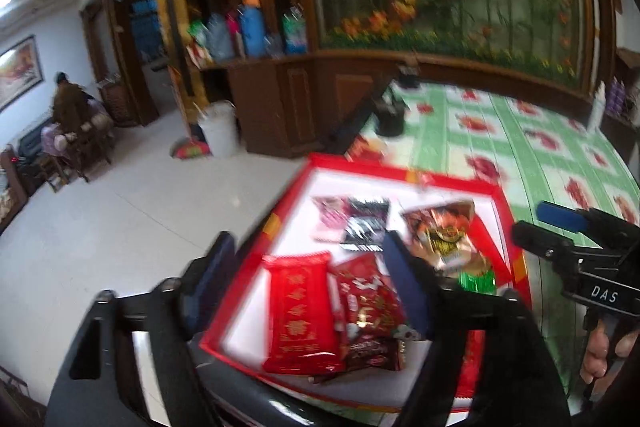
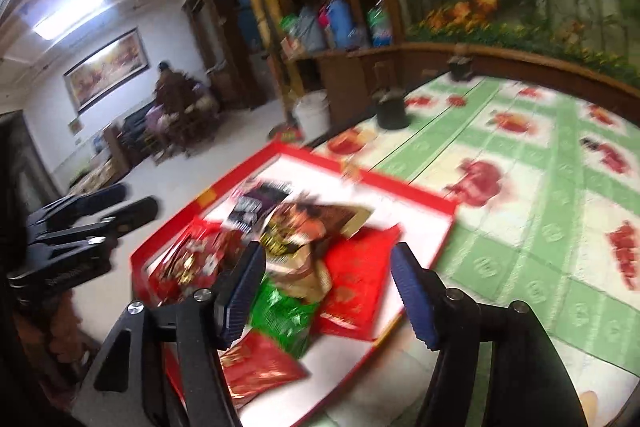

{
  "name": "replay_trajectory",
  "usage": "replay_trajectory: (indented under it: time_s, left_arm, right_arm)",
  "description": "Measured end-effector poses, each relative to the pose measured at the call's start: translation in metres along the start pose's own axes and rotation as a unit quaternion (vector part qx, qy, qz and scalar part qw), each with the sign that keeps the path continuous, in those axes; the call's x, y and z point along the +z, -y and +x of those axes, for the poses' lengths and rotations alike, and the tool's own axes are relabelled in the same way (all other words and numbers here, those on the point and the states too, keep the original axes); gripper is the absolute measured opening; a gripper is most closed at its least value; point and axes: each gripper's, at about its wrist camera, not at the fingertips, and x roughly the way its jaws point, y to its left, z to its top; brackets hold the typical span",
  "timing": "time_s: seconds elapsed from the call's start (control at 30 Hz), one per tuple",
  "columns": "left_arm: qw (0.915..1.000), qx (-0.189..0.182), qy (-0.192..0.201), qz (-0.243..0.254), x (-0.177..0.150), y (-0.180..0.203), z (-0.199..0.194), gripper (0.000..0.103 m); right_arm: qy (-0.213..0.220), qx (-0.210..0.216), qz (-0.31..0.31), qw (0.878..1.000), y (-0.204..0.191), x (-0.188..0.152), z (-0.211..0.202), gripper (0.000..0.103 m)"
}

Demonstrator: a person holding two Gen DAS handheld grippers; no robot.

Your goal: Organize snacks

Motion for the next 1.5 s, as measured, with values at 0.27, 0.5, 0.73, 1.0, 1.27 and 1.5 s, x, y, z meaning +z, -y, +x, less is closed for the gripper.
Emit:
replay_trajectory:
  time_s: [0.27,0.5,0.73,1.0,1.27,1.5]
  left_arm:
    - [0.9978,-0.004,0.061,0.027,0.003,0.008,-0.059,0.09]
    - [0.9974,-0.016,0.055,0.043,-0.012,0.025,-0.087,0.09]
    - [0.9981,-0.011,0.056,0.024,-0.019,0.026,-0.1,0.09]
    - [0.9978,-0.001,0.059,0.029,-0.024,0.026,-0.11,0.09]
    - [0.9977,0.011,0.064,0.018,-0.026,0.017,-0.114,0.09]
    - [0.998,0.012,0.06,0.017,-0.028,0.015,-0.109,0.09]
  right_arm:
    - [0.126,-0.044,0.013,0.991,-0.027,-0.022,-0.072,0.085]
    - [0.146,-0.074,0.012,0.986,-0.048,-0.052,-0.108,0.092]
    - [0.161,-0.093,0.049,0.981,-0.046,-0.066,-0.139,0.092]
    - [0.162,-0.087,0.048,0.982,-0.051,-0.068,-0.151,0.092]
    - [0.17,-0.086,0.031,0.981,-0.065,-0.068,-0.156,0.092]
    - [0.173,-0.093,0.014,0.98,-0.079,-0.066,-0.157,0.092]
